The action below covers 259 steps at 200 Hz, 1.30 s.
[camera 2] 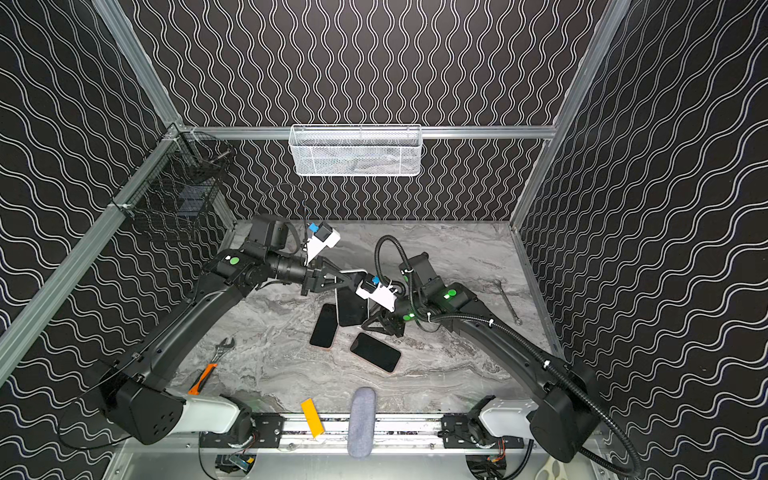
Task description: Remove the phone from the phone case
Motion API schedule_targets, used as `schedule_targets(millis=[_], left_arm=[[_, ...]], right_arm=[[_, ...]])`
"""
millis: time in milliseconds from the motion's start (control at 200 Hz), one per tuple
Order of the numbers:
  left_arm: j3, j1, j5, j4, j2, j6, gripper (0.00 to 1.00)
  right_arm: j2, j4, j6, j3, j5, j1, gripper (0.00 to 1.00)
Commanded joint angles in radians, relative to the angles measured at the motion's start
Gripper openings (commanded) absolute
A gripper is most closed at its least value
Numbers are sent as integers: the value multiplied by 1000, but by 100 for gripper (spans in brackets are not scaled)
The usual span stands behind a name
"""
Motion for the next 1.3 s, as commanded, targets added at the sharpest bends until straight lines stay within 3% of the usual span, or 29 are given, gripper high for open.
schedule_targets(millis=[0, 586, 1291], left_arm=[[2, -1, 56, 31, -8, 19, 0], [46, -1, 159, 32, 35, 52, 0], [97, 1, 287, 30, 45, 42, 0]], right_arm=[[15, -37, -26, 18, 1, 3, 29], [18, 4, -12, -12, -15, 60, 5], [-80, 183, -6, -147, 188, 159, 8]])
